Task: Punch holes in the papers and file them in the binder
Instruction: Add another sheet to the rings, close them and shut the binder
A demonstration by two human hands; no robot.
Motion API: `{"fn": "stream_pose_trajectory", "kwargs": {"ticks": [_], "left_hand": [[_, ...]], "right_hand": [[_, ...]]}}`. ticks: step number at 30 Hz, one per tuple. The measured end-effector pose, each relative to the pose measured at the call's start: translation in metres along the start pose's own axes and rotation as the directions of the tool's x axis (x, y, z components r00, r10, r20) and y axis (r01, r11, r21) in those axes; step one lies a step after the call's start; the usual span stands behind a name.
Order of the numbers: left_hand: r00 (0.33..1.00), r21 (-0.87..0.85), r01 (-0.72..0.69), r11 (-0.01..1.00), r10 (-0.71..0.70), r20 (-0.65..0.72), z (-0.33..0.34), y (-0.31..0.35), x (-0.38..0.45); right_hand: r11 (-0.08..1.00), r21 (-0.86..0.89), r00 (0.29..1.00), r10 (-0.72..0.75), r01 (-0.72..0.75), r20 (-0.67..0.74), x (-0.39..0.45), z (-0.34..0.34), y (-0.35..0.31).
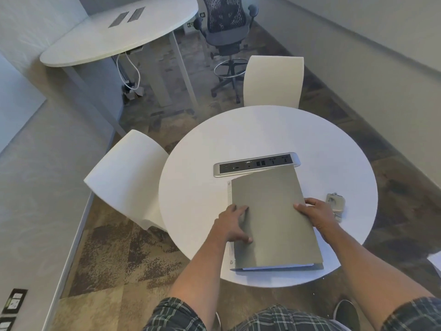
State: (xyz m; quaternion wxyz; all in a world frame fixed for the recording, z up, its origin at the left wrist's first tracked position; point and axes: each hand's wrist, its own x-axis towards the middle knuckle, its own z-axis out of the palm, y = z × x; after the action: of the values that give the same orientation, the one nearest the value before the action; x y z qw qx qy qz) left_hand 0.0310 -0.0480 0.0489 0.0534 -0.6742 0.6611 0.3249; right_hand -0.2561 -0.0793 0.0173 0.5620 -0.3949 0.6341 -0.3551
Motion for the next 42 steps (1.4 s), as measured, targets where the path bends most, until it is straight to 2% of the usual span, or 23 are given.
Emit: {"fn": "stream_pose_trajectory", "kwargs": {"ticks": [3,5,8,11,14,16,19,26,32,38,42], "left_hand": [[0.998,0.006,0.035,0.999,-0.035,0.043,0.015,-0.013,-0.007],[0.996,-0.029,0.061,0.998,-0.059,0.061,0.024,-0.02,-0.011],[0.996,0.022,0.046,0.999,-0.048,0.077,0.038,-0.024,-0.015],[0.998,0.082,-0.001,0.997,-0.003,0.056,0.048,-0.023,-0.017],[0.998,0.162,-0.054,0.985,0.046,0.051,0.054,-0.018,-0.014],[0.997,0.223,-0.057,0.973,0.043,0.067,0.056,-0.012,-0.013],[0.998,0.306,-0.043,0.951,0.025,0.064,0.058,-0.003,-0.015],[0.996,0.455,0.035,0.89,-0.067,0.055,0.053,0.003,-0.015],[0.998,0.493,0.039,0.869,-0.054,0.015,0.054,-0.002,-0.017],[0.998,0.53,0.035,0.847,-0.058,0.028,0.055,0.005,-0.015],[0.996,0.549,0.047,0.835,-0.078,0.033,0.057,0.007,-0.01]], "right_hand": [[0.975,-0.216,0.998,0.03,-0.042,-0.059,0.002,-0.005,0.013],[0.916,-0.398,0.997,0.032,-0.055,-0.065,0.001,-0.007,0.021],[0.773,-0.631,0.998,0.038,-0.064,-0.055,-0.002,-0.005,0.029],[0.651,-0.758,0.999,0.03,-0.039,-0.026,-0.005,-0.001,0.035],[0.483,-0.876,1.0,-0.002,0.008,0.008,-0.009,0.005,0.041],[0.425,-0.905,0.999,-0.022,0.037,0.031,-0.011,0.007,0.042],[0.394,-0.914,0.995,-0.017,0.096,0.098,-0.011,0.012,0.041],[0.36,-0.916,0.981,0.002,0.18,0.194,-0.009,0.017,0.037],[0.17,-0.935,0.948,0.012,0.312,0.318,-0.009,0.028,0.04],[0.154,-0.93,0.929,0.111,0.334,0.353,-0.007,0.028,0.044],[0.153,-0.925,0.921,0.128,0.348,0.367,-0.006,0.027,0.036]]}}
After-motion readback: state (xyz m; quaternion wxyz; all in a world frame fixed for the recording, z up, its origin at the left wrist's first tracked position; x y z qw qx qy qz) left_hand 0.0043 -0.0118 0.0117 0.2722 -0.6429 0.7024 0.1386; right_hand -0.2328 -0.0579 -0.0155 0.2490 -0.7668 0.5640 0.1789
